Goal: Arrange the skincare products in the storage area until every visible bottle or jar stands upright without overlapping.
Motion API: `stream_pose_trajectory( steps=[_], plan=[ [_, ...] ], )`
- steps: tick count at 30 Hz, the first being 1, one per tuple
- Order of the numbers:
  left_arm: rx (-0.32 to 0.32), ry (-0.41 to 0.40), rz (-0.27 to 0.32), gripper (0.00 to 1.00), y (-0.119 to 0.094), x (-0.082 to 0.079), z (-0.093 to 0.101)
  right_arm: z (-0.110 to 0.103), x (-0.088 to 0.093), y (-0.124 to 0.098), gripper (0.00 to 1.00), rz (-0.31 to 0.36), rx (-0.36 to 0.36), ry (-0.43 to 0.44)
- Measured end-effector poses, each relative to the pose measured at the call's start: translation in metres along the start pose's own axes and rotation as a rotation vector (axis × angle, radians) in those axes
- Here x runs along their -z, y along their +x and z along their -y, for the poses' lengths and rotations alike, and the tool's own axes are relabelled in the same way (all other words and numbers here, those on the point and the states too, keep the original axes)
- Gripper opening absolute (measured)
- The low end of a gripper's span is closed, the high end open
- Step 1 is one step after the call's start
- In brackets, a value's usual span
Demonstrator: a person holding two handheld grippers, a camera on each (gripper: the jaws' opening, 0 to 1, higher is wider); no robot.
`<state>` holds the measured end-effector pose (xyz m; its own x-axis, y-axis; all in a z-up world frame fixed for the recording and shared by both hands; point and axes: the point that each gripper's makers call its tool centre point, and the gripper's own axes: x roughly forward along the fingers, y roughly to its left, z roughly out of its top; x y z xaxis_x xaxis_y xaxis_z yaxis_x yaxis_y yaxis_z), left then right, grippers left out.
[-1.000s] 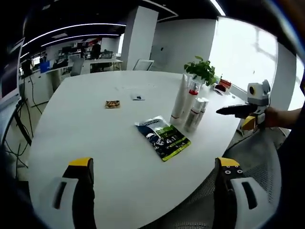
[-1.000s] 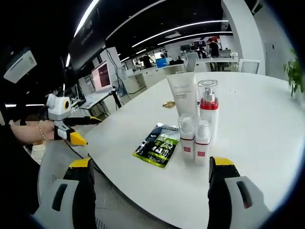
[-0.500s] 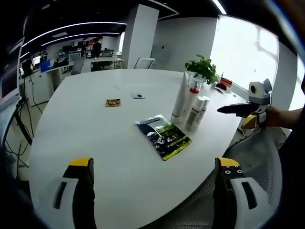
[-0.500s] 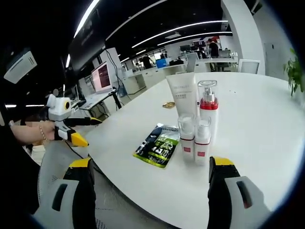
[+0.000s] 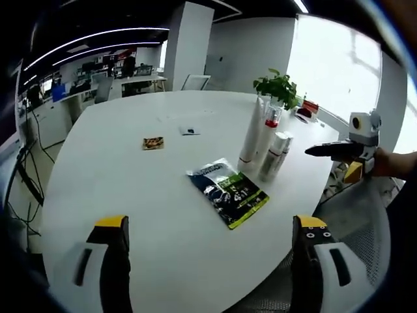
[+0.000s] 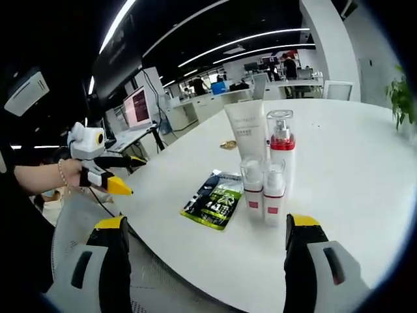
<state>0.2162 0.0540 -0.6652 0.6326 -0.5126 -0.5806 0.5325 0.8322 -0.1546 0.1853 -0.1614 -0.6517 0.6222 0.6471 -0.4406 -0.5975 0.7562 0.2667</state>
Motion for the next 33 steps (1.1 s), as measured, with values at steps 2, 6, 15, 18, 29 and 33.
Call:
stream_pose_trajectory(
  steps=[2,6,15,18,29,33],
  plan=[
    [-0.009,-0.003,-0.01,0.97,0.005,-0.001,-0.005,0.001,0.0,0.0,1.0,0.004,0.003,0.003],
    [-0.041,-0.016,-0.037,0.94,0.013,-0.004,-0.015,0.001,0.0,0.0,1.0,0.002,0.007,-0.001],
    [-0.033,-0.007,-0.097,0.94,0.037,-0.012,-0.019,0.006,-0.002,-0.001,1.0,0.008,0.028,0.015],
    [-0.026,0.002,-0.114,0.94,0.047,-0.016,-0.02,0.007,-0.001,-0.001,1.0,0.002,0.031,0.01],
    [-0.026,0.011,-0.166,0.94,0.083,-0.034,-0.038,0.009,0.001,0.001,1.0,-0.018,0.042,-0.001],
    [-0.024,0.014,-0.187,0.93,0.094,-0.038,-0.045,0.013,0.001,0.0,1.0,-0.014,0.056,0.019]
  ],
)
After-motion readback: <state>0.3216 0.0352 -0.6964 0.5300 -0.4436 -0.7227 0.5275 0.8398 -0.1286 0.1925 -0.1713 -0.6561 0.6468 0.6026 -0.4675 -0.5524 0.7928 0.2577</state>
